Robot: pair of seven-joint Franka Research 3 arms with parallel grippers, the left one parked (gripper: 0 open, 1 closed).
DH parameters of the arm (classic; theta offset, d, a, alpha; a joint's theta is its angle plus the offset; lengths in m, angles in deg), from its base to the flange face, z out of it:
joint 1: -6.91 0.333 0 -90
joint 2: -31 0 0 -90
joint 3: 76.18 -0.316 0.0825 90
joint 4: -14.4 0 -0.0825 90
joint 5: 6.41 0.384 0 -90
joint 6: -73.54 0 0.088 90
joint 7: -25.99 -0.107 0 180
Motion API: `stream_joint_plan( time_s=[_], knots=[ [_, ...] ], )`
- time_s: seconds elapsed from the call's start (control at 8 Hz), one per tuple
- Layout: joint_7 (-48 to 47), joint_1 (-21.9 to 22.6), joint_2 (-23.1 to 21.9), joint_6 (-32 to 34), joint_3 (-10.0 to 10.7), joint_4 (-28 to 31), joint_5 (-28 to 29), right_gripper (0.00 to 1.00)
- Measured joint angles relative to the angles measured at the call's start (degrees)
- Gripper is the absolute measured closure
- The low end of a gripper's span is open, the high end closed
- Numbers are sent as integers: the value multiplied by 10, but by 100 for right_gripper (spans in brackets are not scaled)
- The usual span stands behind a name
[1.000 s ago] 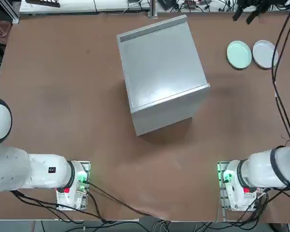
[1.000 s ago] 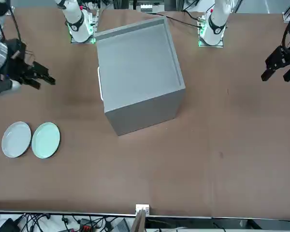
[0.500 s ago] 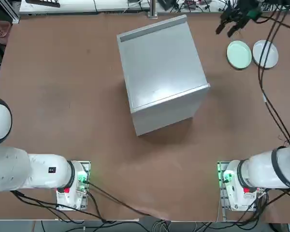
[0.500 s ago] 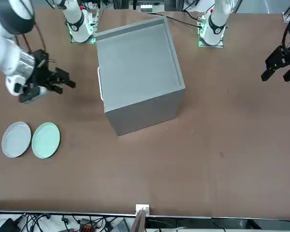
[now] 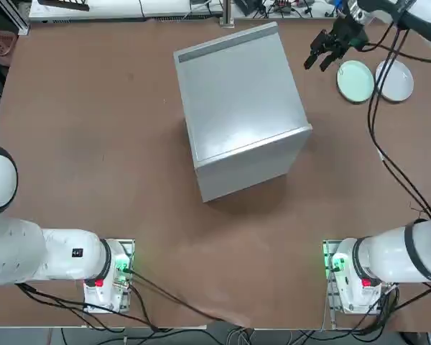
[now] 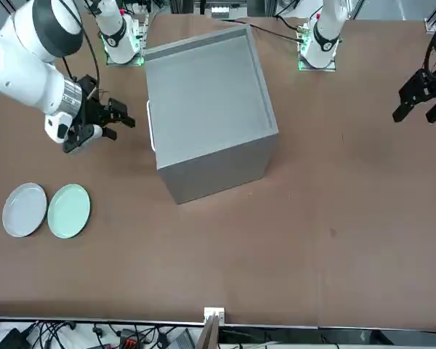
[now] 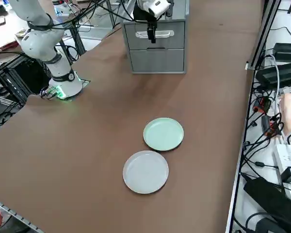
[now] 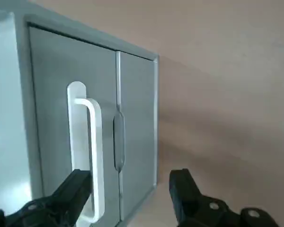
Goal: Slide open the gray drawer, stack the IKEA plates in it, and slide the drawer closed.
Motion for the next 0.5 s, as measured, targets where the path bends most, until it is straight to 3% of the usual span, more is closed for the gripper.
stream_joint_plan(
  time_s=[0.5],
  knots=[
    [11,20,6,-44,0,28,10,0]
  ],
)
